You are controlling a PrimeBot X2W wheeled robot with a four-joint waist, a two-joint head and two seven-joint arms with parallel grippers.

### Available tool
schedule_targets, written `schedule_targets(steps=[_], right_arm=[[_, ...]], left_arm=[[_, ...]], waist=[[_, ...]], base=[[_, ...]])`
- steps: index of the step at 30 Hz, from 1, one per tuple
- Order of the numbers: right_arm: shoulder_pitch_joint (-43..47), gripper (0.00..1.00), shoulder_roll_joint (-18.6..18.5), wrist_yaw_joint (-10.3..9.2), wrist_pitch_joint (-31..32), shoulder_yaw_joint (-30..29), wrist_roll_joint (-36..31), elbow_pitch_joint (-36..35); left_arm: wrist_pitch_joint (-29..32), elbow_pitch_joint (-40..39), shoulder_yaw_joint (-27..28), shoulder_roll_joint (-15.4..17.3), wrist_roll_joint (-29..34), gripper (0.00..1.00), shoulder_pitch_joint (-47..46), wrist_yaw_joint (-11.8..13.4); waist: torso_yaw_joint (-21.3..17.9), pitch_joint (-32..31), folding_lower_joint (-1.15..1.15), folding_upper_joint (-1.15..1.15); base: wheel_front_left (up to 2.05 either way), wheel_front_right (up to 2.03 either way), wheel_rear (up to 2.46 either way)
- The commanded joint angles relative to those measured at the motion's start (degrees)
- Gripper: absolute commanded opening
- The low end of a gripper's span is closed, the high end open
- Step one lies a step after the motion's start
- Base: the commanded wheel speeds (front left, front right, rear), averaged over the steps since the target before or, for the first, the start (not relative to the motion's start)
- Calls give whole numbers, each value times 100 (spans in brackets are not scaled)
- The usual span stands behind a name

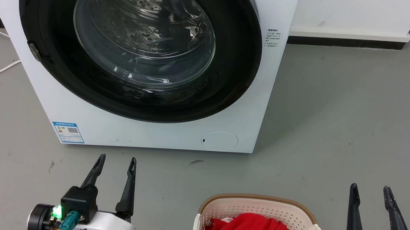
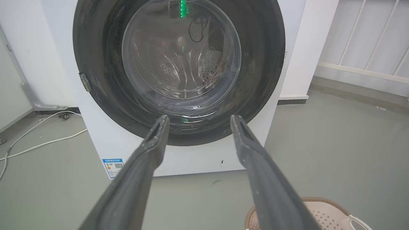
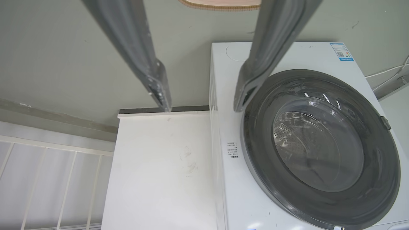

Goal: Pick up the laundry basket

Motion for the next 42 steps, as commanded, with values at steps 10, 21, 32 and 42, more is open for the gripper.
schedule_targets(steps=[10, 21, 32, 42], right_arm=[[93, 100, -28, -2, -53, 37, -38, 10], [96, 100, -28, -2, -51, 92, 2, 36], [-94, 100, -27, -2, -50, -104, -348, 439], [-1132, 100, -23, -3, -50, -571, -1003, 1477]], left_arm=[[-47, -6, 7, -1, 19, 100, 63, 27], [-47, 15, 19, -2, -10, 100, 82, 32], [-46, 257, -177, -2, -3, 100, -181, -65], [-45, 1207, -853, 2, 24, 100, -1275, -460]], waist=[[1, -8, 0, 0], [-2, -11, 0, 0], [-107, 209, 0, 0], [-336, 1514, 0, 0]], base=[[0, 0, 0], [0, 0, 0], [0, 0, 0], [0, 0, 0]])
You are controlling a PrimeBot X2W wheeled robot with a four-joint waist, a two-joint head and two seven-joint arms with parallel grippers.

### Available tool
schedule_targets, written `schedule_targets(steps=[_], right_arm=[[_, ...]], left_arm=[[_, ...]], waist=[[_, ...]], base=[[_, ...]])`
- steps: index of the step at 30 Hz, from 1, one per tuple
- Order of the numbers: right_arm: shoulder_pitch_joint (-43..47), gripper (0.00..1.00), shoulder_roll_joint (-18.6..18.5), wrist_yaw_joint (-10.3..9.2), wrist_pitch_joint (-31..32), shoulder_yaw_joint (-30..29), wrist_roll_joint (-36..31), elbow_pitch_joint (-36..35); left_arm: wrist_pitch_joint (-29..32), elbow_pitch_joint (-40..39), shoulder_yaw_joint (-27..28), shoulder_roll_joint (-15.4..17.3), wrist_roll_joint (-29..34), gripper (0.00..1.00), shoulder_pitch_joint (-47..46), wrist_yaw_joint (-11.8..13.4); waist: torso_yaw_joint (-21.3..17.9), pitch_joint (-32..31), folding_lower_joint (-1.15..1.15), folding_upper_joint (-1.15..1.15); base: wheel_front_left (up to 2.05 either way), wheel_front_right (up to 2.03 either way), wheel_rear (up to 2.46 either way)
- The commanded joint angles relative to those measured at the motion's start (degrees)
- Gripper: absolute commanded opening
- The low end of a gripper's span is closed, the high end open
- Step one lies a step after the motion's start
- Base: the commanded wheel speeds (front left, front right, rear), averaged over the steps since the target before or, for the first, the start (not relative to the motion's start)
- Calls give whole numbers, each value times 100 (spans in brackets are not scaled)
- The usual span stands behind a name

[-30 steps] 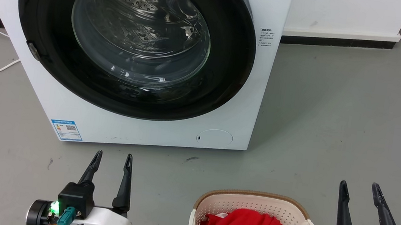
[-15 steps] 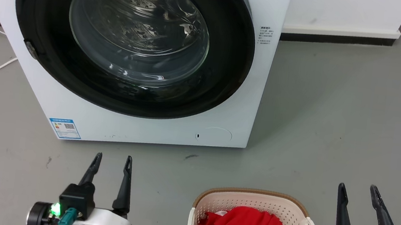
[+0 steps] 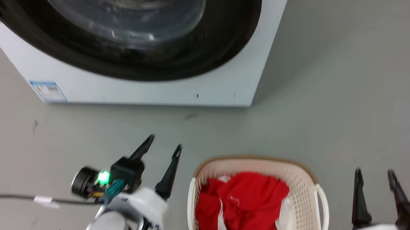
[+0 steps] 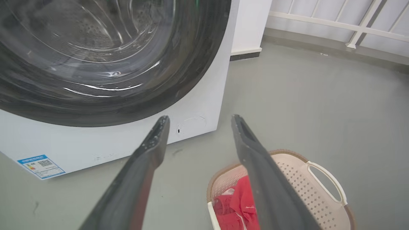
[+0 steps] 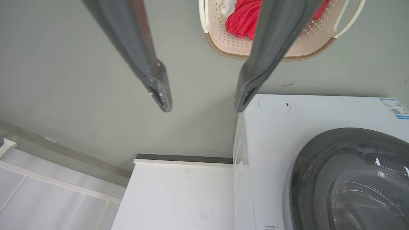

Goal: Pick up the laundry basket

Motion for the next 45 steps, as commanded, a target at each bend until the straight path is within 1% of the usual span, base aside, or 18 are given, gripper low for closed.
schedule_targets(steps=[1, 7, 8, 14, 18, 22, 32, 35, 44, 45], right_arm=[[-253, 100, -15, -4, -11, -28, -94, 103], [-1037, 100, -11, -4, -12, -253, -341, 816], [-1318, 100, -11, -4, -11, -343, -474, 1122], [-1866, 100, -12, -5, -12, -607, -699, 1782], [-2236, 100, -11, -5, -12, -661, -834, 2284], [-2517, 100, -12, -5, -12, -716, -962, 2725], [-3222, 100, -12, -5, -11, -724, -1240, 3712], [-3420, 100, -15, -5, -11, -689, -1317, 3901], [-3711, 100, -13, -5, -11, -537, -1286, 4110], [-3747, 23, -15, -5, -12, -501, -1300, 4043]], left_arm=[[-11, 92, -65, 4, 16, 100, -247, -55], [-11, 893, -338, 7, 60, 100, -1025, -194], [-10, 1353, -414, 9, 98, 100, -1333, -238], [-11, 2064, -448, 59, 130, 100, -1838, -288], [-11, 2410, -506, 105, 159, 100, -2067, -310], [-11, 2539, -556, 169, 152, 100, -2179, -323], [-7, 2479, -636, 269, 271, 100, -2265, -307], [5, 2492, -622, 312, 278, 100, -2317, -295], [4, 2414, -617, 346, 318, 100, -2465, -267], [4, 2408, -612, 349, 321, 100, -2488, -261]], waist=[[-138, 618, 0, 0], [-257, 1545, 0, 0], [-326, 1971, 0, 0], [-446, 2677, 0, 0], [-477, 3047, 0, 0], [-482, 3363, 0, 0], [-402, 4013, 0, 0], [-389, 4162, 0, 0], [-401, 4384, 0, 0], [-405, 4398, 0, 0]], base=[[0, 0, 0], [0, 0, 0], [0, 0, 0], [0, 0, 0], [0, 0, 0], [0, 0, 0], [0, 0, 0], [0, 0, 0], [0, 0, 0], [0, 0, 0]])
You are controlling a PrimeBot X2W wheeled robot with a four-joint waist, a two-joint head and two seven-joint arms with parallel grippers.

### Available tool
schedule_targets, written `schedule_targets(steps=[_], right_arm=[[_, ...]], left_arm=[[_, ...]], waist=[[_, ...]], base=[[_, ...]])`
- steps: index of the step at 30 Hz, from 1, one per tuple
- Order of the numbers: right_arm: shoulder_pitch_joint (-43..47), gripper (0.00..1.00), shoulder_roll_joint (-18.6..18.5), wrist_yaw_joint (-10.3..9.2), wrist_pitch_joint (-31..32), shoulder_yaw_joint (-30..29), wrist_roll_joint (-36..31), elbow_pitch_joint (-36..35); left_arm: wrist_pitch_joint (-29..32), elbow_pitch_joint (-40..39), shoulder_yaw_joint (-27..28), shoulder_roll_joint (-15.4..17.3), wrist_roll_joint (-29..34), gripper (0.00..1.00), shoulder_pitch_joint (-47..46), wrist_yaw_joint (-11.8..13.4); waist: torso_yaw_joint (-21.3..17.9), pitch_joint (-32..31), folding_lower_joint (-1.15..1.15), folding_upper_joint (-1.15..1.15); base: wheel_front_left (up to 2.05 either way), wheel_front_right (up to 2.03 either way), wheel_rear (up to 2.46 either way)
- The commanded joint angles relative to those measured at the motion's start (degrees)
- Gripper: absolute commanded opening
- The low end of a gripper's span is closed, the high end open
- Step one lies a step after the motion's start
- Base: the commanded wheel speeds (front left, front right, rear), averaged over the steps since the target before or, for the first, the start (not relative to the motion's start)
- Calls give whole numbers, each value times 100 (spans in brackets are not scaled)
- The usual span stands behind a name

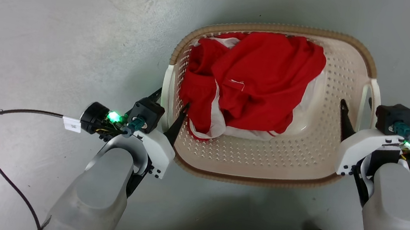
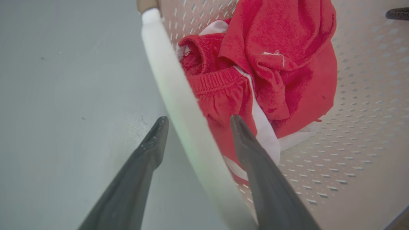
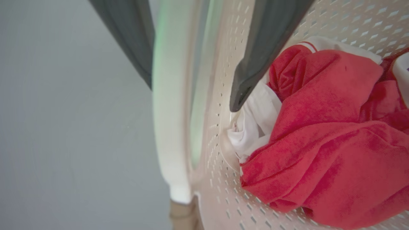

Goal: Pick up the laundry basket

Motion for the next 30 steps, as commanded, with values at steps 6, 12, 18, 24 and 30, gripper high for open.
schedule_targets(steps=[6, 12, 18, 24, 30], right_arm=[[-60, 0, -32, -8, -6, 102, 41, 75], [47, 0, -77, -8, -11, 89, -12, 108], [180, 0, -68, -7, -11, 112, -75, 162], [383, 0, -63, -6, -11, 161, -160, 242], [584, 0, -60, -6, -12, 257, -262, 382]], left_arm=[[16, -68, -8, 83, 41, 0, -104, 30], [3, -40, -101, 52, 17, 0, -71, -29], [2, 17, -146, -52, -107, 0, 60, -52], [1, 148, -116, -141, -299, 0, 185, -59], [2, 650, -203, -211, -561, 0, 254, -62]], waist=[[-4, -40, -1, 0], [29, -177, -1, 0], [119, -516, -1, 0], [285, -1110, -1, 0], [514, -1827, -1, 0]], base=[[0, 0, 0], [0, 0, 0], [0, 0, 0], [0, 0, 0], [0, 0, 0]])
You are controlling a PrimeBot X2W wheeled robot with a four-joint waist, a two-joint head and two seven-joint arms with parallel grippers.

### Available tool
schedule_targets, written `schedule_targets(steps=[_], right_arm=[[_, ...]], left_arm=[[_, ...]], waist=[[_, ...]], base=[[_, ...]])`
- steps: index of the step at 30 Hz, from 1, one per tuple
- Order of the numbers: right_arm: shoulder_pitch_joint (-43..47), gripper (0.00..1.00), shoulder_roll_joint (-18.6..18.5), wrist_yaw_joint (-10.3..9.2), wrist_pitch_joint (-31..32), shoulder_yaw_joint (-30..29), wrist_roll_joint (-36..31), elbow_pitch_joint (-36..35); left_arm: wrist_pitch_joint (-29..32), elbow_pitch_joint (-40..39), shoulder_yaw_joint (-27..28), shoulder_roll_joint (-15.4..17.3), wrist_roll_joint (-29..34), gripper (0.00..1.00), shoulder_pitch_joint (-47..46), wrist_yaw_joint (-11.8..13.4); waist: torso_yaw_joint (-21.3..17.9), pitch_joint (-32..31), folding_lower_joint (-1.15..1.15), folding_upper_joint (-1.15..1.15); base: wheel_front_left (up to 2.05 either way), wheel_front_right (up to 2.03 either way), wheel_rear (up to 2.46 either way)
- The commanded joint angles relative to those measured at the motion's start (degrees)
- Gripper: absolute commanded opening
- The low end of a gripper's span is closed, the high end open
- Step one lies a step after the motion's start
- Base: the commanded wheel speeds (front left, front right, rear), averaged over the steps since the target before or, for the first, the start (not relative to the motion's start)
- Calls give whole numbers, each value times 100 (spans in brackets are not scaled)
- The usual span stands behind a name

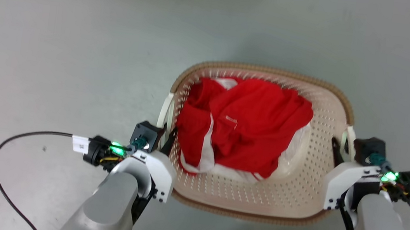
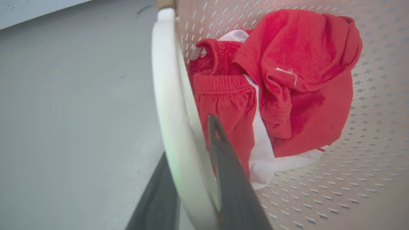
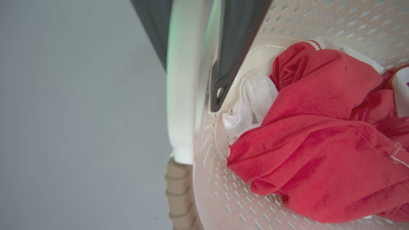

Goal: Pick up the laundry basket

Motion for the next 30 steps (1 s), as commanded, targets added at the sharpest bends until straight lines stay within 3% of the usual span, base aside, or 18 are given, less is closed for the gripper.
schedule_targets(steps=[1, 9, 18, 23, 30], right_arm=[[88, 0, -111, -6, -12, 78, -134, 40], [114, 0, -103, -4, -14, 316, -317, 502], [-39, 0, -84, 4, 65, 470, -342, 1316], [-39, 0, -75, 4, 395, 673, -61, 1526], [202, 0, -71, 5, 1011, 1368, 694, 1572]], left_arm=[[-21, 60, -69, 16, -26, 0, 25, -62], [-8, 878, -545, -34, -634, 0, -157, -65], [508, 1275, -1303, -42, -1474, 0, -345, -65], [1120, 1301, -1772, -22, -1926, 0, -356, -65], [1989, 983, -2463, 311, -2644, 0, -428, -65]], waist=[[206, -447, 0, 0], [500, -1291, 0, 0], [758, -2135, 0, 0], [856, -2540, 0, 0], [927, -3015, 0, 0]], base=[[0, 0, 0], [0, 0, 0], [0, 0, 0], [0, 0, 0], [0, 0, 0]])
